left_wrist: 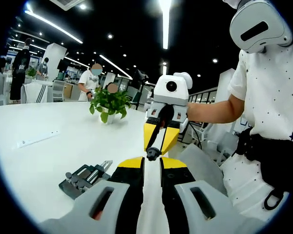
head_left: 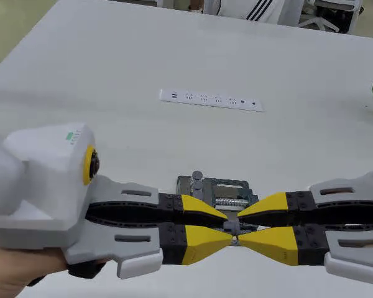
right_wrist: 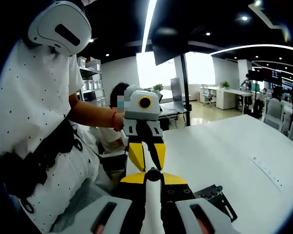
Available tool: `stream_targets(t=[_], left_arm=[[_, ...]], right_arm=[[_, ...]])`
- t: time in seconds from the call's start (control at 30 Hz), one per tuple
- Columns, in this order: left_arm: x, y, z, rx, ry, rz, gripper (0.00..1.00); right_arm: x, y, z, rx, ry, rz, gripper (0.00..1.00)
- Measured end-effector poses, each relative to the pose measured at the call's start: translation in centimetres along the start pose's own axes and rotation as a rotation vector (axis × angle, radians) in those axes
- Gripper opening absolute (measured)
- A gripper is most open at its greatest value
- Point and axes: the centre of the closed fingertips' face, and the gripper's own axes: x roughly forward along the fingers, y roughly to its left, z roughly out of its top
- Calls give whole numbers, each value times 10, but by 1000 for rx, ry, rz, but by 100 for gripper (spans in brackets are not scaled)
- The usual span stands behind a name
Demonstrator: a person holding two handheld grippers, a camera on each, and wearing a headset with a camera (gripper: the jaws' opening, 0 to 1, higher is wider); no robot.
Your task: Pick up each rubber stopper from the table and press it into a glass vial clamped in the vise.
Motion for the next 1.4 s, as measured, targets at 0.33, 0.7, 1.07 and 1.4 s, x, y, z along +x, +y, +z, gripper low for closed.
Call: stream_targets(t=[0.33, 0.7, 1.07, 1.4], left_arm=[[-24, 29, -19, 18, 32, 136, 30], [-40, 60, -49, 108, 98, 280, 57], [-47, 79, -70, 161, 112, 321, 74], [-46, 82, -82, 179, 124, 314, 83]], right_arm=[[10, -28, -9, 15, 91, -39, 5], [29, -71, -36, -17, 373, -74, 5], [53, -104, -67, -93, 660, -46, 5], [73, -118, -98, -113, 818, -3, 5]])
